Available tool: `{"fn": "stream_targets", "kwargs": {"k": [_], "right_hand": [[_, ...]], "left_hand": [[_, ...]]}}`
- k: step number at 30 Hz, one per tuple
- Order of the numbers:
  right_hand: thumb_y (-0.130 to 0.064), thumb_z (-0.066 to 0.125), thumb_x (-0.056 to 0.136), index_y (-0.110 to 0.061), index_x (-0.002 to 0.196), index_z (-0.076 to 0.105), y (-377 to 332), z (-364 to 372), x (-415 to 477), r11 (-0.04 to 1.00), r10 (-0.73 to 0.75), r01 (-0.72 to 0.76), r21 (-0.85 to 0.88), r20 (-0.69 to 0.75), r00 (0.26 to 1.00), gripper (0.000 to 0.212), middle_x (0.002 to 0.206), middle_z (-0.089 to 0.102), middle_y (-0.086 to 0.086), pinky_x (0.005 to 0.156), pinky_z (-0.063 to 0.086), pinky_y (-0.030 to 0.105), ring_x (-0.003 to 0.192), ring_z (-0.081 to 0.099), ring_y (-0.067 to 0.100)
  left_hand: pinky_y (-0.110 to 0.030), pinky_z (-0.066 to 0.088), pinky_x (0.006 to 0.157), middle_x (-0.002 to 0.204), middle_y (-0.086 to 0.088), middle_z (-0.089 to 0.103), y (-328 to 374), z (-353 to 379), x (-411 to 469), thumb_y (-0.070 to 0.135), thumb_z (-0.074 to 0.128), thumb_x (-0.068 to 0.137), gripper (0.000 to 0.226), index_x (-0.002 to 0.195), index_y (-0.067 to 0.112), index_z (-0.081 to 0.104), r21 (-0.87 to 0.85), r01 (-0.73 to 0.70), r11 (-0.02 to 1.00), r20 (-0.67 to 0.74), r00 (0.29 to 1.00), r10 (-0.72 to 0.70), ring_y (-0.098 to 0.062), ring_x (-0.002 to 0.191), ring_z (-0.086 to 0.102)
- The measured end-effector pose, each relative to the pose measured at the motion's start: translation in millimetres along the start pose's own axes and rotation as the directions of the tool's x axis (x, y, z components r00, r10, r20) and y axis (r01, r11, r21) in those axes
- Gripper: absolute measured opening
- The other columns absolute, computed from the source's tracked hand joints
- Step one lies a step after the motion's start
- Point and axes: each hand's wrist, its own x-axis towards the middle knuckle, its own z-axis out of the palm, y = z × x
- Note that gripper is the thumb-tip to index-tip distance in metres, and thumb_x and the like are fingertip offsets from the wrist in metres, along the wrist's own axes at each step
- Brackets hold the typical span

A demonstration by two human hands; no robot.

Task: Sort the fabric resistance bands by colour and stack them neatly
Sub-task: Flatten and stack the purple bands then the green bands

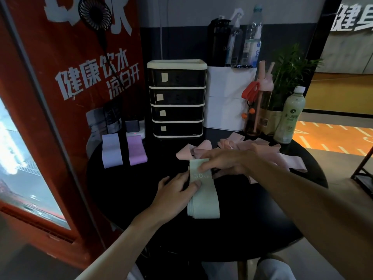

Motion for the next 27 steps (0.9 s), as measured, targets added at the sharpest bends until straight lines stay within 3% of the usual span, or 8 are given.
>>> {"fn": "stream_targets", "kwargs": {"k": [3, 5, 8, 12, 16, 20, 23, 27], "right_hand": [[-0.021, 0.072, 0.085, -0.022, 0.139, 0.049, -5, -6, -3, 0.996, 0.047, -0.041, -0.084, 0.067, 0.997, 0.058, 0.133, 0.06, 0.007, 0.087, 0.048, 0.032, 0.116, 0.054, 0.017], [-0.02, 0.07, 0.087, -0.024, 0.142, 0.044, -7, -9, -3, 0.991, 0.068, -0.057, -0.12, 0.092, 0.993, 0.062, 0.135, 0.058, 0.009, 0.085, 0.045, 0.031, 0.115, 0.053, 0.018], [-0.021, 0.072, 0.086, -0.019, 0.134, 0.054, -9, -11, -3, 0.984, 0.091, -0.075, -0.16, 0.094, 0.991, 0.051, 0.124, 0.065, 0.006, 0.093, 0.048, 0.035, 0.121, 0.056, 0.023], [-0.018, 0.071, 0.087, -0.014, 0.127, 0.058, -11, -12, -7, 0.986, 0.09, -0.075, -0.149, 0.093, 0.992, 0.043, 0.117, 0.069, 0.008, 0.094, 0.053, 0.037, 0.115, 0.062, 0.026], [-0.012, 0.071, 0.086, -0.027, 0.146, 0.036, -10, -10, -8, 0.993, 0.082, -0.069, -0.101, 0.131, 0.988, 0.071, 0.122, 0.063, 0.009, 0.086, 0.051, 0.031, 0.107, 0.061, 0.019], [-0.018, 0.076, 0.081, -0.049, 0.147, 0.025, -15, -10, -15, 0.981, 0.098, -0.077, -0.178, 0.114, 0.989, 0.089, 0.128, 0.049, -0.005, 0.08, 0.051, 0.028, 0.111, 0.054, 0.015], [-0.013, 0.075, 0.083, -0.039, 0.141, 0.036, -12, -9, -24, 0.993, 0.065, -0.056, -0.108, 0.078, 0.995, 0.075, 0.121, 0.06, 0.003, 0.093, 0.055, 0.04, 0.111, 0.062, 0.025], [-0.005, 0.073, 0.083, -0.026, 0.122, 0.048, -1, -1, -45, 0.996, -0.086, 0.086, 0.003, -0.013, 0.996, 0.051, 0.111, 0.052, -0.004, 0.089, 0.056, 0.047, 0.107, 0.064, 0.025]], "left_hand": [[-0.034, 0.005, 0.119, 0.123, 0.038, 0.048, 1, -1, -2, 0.056, 0.035, 0.1, 0.02, 0.117, 0.065, 0.037, -0.021, -0.017, 1.0, 0.025, 1.0, 0.017, 0.03, 0.111, 0.03], [-0.034, 0.007, 0.12, 0.11, 0.048, 0.046, 1, -1, -4, 0.052, 0.039, 0.102, 0.019, 0.11, 0.069, 0.036, -0.054, -0.034, 0.998, 0.027, 0.999, 0.036, 0.042, 0.101, 0.022], [-0.042, 0.023, 0.119, 0.102, 0.054, 0.052, 0, -2, -5, 0.067, 0.042, 0.088, 0.021, 0.108, 0.074, 0.042, -0.121, -0.035, 0.992, 0.01, 0.999, 0.037, 0.027, 0.113, 0.039], [-0.048, 0.038, 0.112, 0.117, 0.03, 0.065, -7, 2, -2, 0.074, 0.045, 0.083, 0.042, 0.122, 0.064, 0.052, -0.198, -0.064, 0.978, -0.004, 0.998, 0.065, -0.004, 0.123, 0.056], [-0.046, 0.051, 0.101, 0.117, 0.015, 0.071, -9, 2, -3, 0.066, 0.056, 0.083, 0.045, 0.124, 0.048, 0.061, -0.331, -0.05, 0.942, 0.014, 0.998, 0.058, -0.006, 0.11, 0.066], [-0.046, 0.051, 0.101, 0.119, 0.014, 0.07, -9, 1, -5, 0.063, 0.061, 0.081, 0.049, 0.127, 0.044, 0.061, -0.398, -0.023, 0.917, 0.039, 0.998, 0.041, -0.007, 0.11, 0.067], [-0.041, 0.053, 0.099, 0.119, 0.012, 0.071, -4, 0, -8, 0.063, 0.064, 0.077, 0.062, 0.132, 0.036, 0.059, -0.433, -0.001, 0.901, 0.06, 0.998, 0.029, -0.007, 0.107, 0.068], [-0.02, 0.053, 0.091, 0.126, 0.016, 0.061, 10, -7, -8, 0.057, 0.072, 0.081, 0.067, 0.135, 0.028, 0.045, -0.404, 0.088, 0.91, 0.125, 0.991, -0.04, 0.004, 0.105, 0.063]]}}
